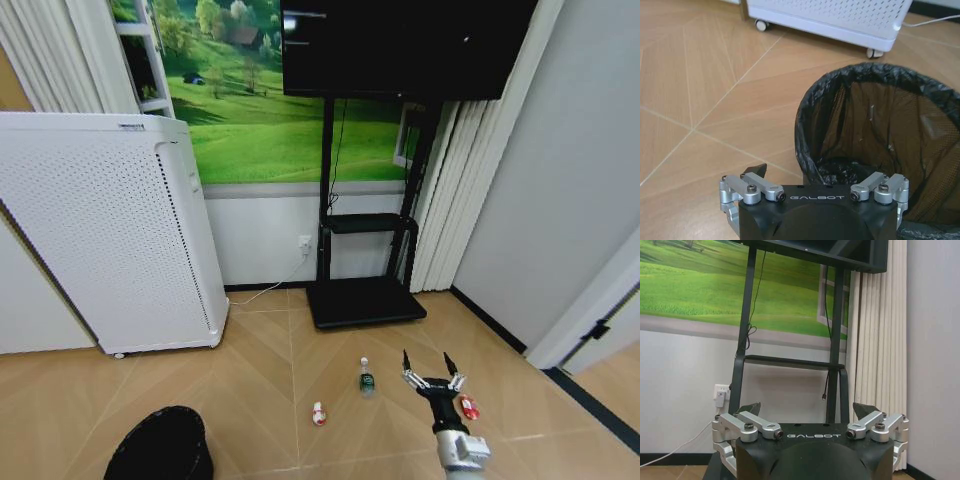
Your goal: Pick up the trash bin and place the garbage on the floor into it.
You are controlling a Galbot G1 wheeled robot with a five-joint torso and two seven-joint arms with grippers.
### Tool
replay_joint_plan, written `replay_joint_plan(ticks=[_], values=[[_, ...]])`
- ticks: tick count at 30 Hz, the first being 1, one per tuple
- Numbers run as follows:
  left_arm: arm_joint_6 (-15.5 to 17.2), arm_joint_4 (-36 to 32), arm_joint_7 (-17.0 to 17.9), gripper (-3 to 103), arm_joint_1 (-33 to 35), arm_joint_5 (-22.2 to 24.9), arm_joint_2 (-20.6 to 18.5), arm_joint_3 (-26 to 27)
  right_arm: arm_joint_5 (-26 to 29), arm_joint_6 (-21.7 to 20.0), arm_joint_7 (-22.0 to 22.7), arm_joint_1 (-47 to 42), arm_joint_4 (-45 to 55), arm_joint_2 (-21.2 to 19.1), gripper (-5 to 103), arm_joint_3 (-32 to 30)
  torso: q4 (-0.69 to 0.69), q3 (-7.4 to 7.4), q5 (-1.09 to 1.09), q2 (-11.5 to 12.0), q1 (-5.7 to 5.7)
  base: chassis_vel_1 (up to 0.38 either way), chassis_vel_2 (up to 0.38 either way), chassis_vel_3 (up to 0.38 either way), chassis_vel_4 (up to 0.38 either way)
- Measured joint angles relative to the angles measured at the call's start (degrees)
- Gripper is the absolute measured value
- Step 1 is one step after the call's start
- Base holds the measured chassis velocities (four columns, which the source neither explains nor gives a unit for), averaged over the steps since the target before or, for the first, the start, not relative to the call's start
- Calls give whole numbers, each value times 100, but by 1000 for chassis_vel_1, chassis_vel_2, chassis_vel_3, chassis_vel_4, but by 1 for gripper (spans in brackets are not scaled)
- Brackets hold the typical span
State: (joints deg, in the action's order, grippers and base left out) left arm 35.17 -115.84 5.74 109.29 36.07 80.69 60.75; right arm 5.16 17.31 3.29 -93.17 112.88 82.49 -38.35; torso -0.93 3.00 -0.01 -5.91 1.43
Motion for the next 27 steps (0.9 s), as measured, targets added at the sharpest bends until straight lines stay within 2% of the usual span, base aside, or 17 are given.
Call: replay_joint_plan(ticks=[4, 5, 8, 9, 10, 11, 13, 14, 16, 19, 20, 22, 23, 24, 25, 26, 27], values=[[121, 74, 307, 99, -186, 239, -75, -106, 2, 19, -13, -21, 2, 3, 100, 0, 0, 0, 0, 0, 1, 0, 0, 0, 0], [133, 121, 462, 95, -280, 279, -99, -151, 16, 21, -18, -23, 9, 3, 100, -6, 0, 1, 0, 0, 0, 0, 0, 0, 0], [150, 164, 557, 89, -349, 295, -118, -181, 32, 21, -19, -24, 18, 1, 100, -13, -1, 1, 0, -1, 0, 0, 0, 0, 0], [176, 215, 658, 79, -425, 330, -149, -229, 58, 21, -23, -24, 44, -5, 100, -18, -1, 1, 0, 0, 1, 0, 0, 0, 0], [184, 237, 681, 79, -449, 334, -162, -249, 67, 21, -27, -24, 59, -8, 100, -19, -1, 1, 0, -1, 1, 0, 0, 0, 0], [193, 272, 696, 74, -474, 334, -174, -273, 79, 21, -37, -24, 74, -13, 100, -21, 0, 1, 0, -1, 1, 0, 0, 0, 0], [195, 315, 697, 62, -499, 333, -178, -290, 84, 21, -57, -22, 79, -16, 100, -25, 0, 1, 0, -1, 1, 0, 0, 0, 0], [195, 315, 697, 62, -499, 333, -178, -290, 84, 21, -57, -22, 79, -16, 100, -25, 0, 1, 0, -1, 1, 0, 0, 0, 0], [170, 339, 660, 52, -495, 331, -171, -279, 90, 19, -58, -15, 76, -16, 100, -26, 0, 1, 2, -2, 1, 0, 0, 0, 0], [117, 345, 587, 46, -473, 308, -166, -259, 91, 18, -54, -9, 66, -14, 100, -27, 0, 1, 0, -2, 1, 0, 0, 0, 0], [-12, 354, 448, 35, -438, 256, -164, -223, 94, 77, -51, 5, 30, -12, 100, -21, 0, 2, -1, -2, 1, 0, 0, 0, 0], [-78, 354, 376, 35, -421, 252, -165, -201, 102, 144, -47, 21, 6, -6, 100, -14, 0, 1, 0, -2, 1, 0, 0, 0, 0], [-141, 354, 302, 30, -404, 251, -164, -180, 120, 190, -42, 32, -10, 0, 100, -7, 0, 2, 0, -2, 1, 0, 0, 0, 0], [-141, 354, 302, 30, -404, 251, -164, -180, 120, 190, -42, 32, -10, 0, 100, -7, 0, 2, 0, -2, 1, 0, 0, 0, 0], [-244, 353, 211, 25, -385, 248, -162, -158, 152, 234, -21, 45, -25, 8, 100, 4, 0, 2, 0, -2, 1, 0, 0, 0, 0], [-401, 334, 107, 14, -364, 237, -147, -129, 166, 264, -5, 61, -43, 11, 100, 4, 0, 2, 0, -2, 1, 0, 0, 0, 0], [-401, 334, 107, 14, -364, 237, -147, -129, 166, 264, -5, 61, -43, 11, 100, 4, 0, 2, 0, -2, 1, 0, 0, 0, 0]])
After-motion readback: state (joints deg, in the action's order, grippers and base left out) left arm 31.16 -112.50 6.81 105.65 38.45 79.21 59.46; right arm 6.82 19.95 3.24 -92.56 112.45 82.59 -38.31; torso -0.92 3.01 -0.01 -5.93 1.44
